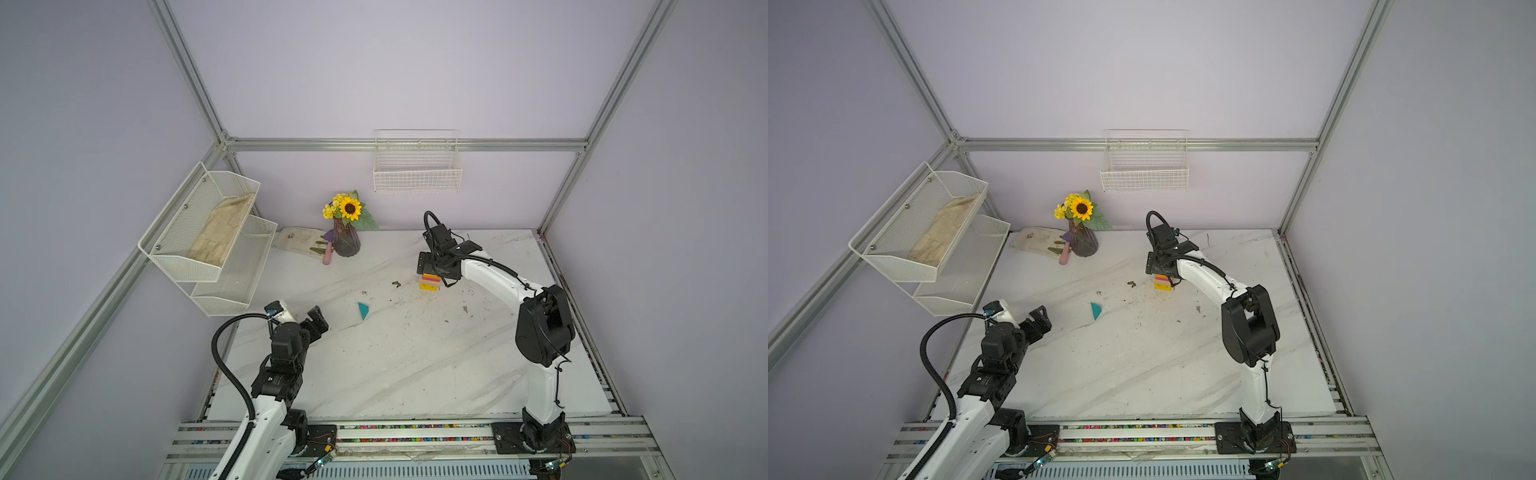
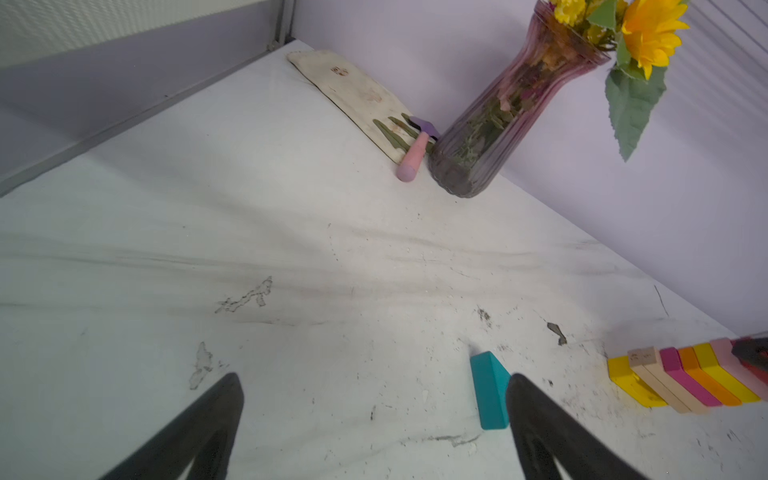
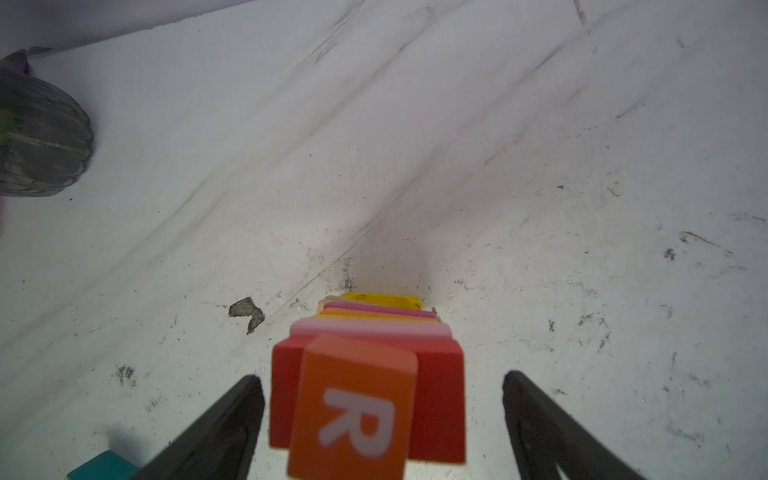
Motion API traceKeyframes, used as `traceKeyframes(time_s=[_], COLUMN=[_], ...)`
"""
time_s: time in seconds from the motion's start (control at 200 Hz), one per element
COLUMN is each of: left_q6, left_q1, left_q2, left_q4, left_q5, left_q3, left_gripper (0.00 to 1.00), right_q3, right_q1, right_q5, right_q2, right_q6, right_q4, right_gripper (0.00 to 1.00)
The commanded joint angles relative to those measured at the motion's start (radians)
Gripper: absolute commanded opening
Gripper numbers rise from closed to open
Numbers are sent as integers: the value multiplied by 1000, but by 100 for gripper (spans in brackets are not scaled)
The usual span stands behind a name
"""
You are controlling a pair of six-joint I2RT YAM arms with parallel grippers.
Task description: Build the wood block tower
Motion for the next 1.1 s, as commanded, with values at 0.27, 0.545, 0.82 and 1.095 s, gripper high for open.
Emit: traceKeyframes(time_s=[0.27, 0.545, 0.82, 1.095], left_q6=[-61, -79, -73, -76], left_q1=[-281, -427, -428, -426], left_q2=[259, 697, 964, 1096], left_q4=[45, 31, -105, -143], left_q5=[-20, -87, -202, -192], left_q3=[132, 369, 598, 710], left_gripper=[98, 85, 80, 67], right_q3=[-204, -319, -381, -384], right_q1=[13, 18, 18, 19], right_q5=[81, 85, 80, 65], right_q2=[-386, -500, -517, -482], right_q6=[5, 6, 2, 2], right_q4=[67, 102, 125, 140], right_gripper=[97, 97, 97, 97])
